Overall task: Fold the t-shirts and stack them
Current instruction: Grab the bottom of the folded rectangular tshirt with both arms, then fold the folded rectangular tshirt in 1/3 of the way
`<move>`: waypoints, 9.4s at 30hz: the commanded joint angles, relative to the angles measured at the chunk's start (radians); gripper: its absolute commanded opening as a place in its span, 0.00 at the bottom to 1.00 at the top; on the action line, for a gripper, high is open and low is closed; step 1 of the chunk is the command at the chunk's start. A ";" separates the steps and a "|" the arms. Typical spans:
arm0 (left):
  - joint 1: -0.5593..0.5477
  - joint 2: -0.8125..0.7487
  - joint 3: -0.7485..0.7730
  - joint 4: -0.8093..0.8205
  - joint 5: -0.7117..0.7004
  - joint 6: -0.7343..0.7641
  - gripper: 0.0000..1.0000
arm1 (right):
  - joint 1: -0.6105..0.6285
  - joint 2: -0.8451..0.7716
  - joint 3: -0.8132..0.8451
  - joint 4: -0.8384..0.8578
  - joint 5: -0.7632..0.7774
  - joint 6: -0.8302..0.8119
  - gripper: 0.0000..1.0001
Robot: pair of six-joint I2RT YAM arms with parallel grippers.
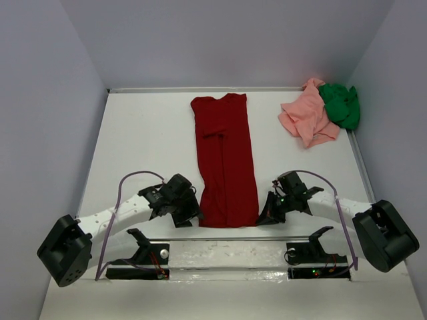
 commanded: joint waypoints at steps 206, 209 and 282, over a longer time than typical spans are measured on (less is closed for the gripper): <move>0.425 0.730 1.100 -0.469 -0.097 0.454 0.00 | -0.164 0.652 1.350 -0.727 0.049 -0.470 0.00; 0.432 0.761 1.129 -0.469 -0.089 0.466 0.00 | -0.173 0.682 1.373 -0.733 0.049 -0.472 0.00; 0.452 1.166 1.539 -0.441 -0.045 0.586 0.21 | -0.257 1.029 1.649 -0.601 0.099 -0.525 0.14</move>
